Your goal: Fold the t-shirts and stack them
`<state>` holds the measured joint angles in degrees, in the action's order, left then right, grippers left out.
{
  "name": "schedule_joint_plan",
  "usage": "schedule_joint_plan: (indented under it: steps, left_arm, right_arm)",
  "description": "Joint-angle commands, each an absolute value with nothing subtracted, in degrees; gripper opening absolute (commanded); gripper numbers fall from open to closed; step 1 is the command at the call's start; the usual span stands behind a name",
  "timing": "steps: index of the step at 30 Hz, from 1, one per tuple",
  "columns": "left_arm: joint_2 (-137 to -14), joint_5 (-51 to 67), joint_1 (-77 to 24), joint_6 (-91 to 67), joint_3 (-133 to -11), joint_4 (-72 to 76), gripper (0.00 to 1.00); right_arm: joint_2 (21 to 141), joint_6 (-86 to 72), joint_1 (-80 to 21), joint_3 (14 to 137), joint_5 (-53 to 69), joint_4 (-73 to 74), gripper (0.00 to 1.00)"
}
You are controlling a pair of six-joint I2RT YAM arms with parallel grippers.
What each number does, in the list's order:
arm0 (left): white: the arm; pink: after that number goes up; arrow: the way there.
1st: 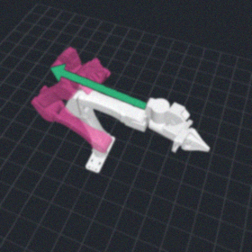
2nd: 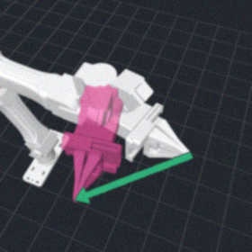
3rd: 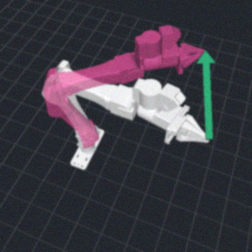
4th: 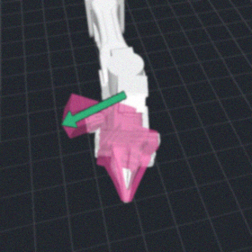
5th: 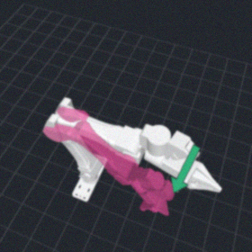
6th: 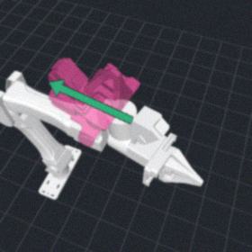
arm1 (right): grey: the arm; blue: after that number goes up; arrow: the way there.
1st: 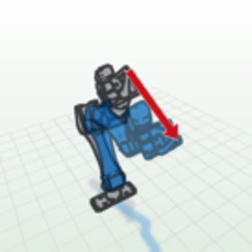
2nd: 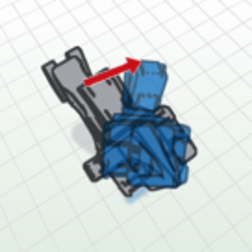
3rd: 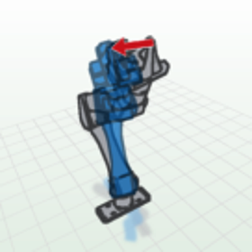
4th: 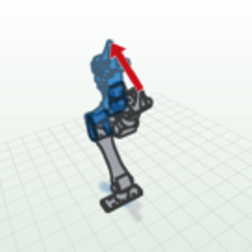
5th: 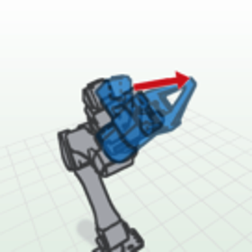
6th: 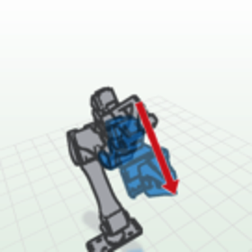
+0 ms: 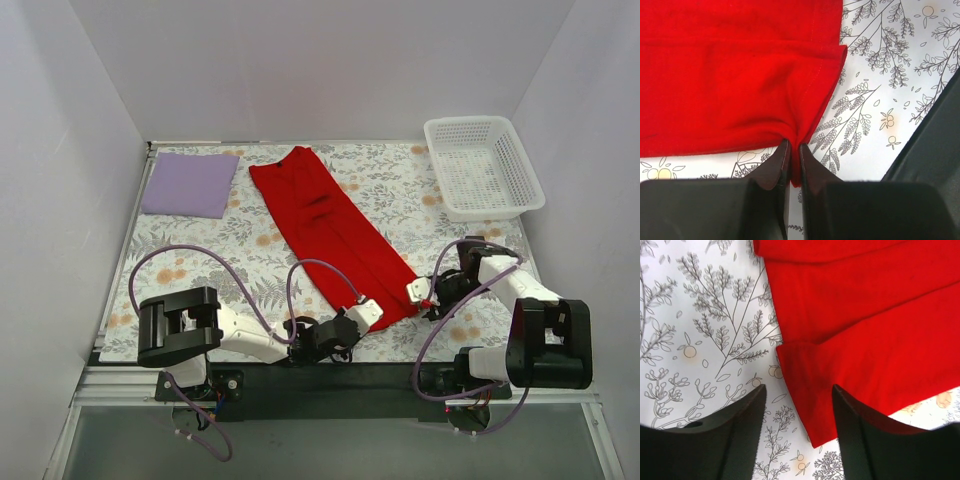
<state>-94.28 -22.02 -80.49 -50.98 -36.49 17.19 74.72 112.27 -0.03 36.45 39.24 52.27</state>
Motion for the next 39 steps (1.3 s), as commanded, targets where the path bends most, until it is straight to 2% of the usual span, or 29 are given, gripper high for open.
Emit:
schedule_joint_plan:
  steps: [1, 3, 6, 7, 10, 12, 13, 20, 27, 35, 39]
  left_arm:
    - [-93.16, -20.83, -80.77, -51.59, -34.63, 13.97, 0.0]
    - [-93.25, -20.13, -80.77, -52.03, -34.54, 14.41, 0.0]
    - [-92.81, -19.08, -80.77, -52.47, -33.66, 15.47, 0.0]
    - [-92.2, -18.38, -80.77, -52.56, -33.31, 15.82, 0.0]
    - [-90.36, -17.41, -80.77, -53.08, -30.6, 18.1, 0.0]
    - [-87.81, -16.62, -80.77, -53.26, -27.62, 20.47, 0.0]
    - [-86.85, -15.83, -80.68, -53.35, -26.64, 21.35, 0.0]
    - [-80.95, -11.17, -79.37, -53.88, -22.68, 23.9, 0.0]
    - [-76.03, -5.98, -72.35, -54.75, -21.62, 24.26, 0.0]
    - [-68.21, 6.23, -55.12, -52.12, -22.23, 23.3, 0.0]
    - [-70.65, 11.68, -43.98, -50.63, -25.13, 22.94, 0.0]
  right_arm:
    - [75.5, 109.1, -3.76, 34.72, 33.16, 45.81, 0.59]
    - [76.9, 107.32, -5.35, 34.19, 30.86, 43.43, 0.55]
    - [78.92, 104.59, -8.08, 33.31, 27.69, 39.56, 0.41]
    - [79.45, 104.07, -8.78, 33.22, 26.99, 39.29, 0.32]
    - [80.33, 103.62, -9.32, 33.05, 26.81, 39.29, 0.19]
    - [79.9, 103.27, -9.32, 32.7, 27.07, 39.46, 0.14]
    - [79.63, 102.84, -9.32, 32.7, 27.94, 39.72, 0.02]
    - [77.96, 97.75, -14.23, 37.96, 32.08, 46.23, 0.01]
    - [82.17, 82.55, -23.9, 52.53, 34.1, 46.41, 0.01]
    - [95.77, 73.66, -27.42, 73.37, 34.19, 47.02, 0.01]
    - [104.31, 69.79, -27.68, 86.88, 33.05, 46.94, 0.01]
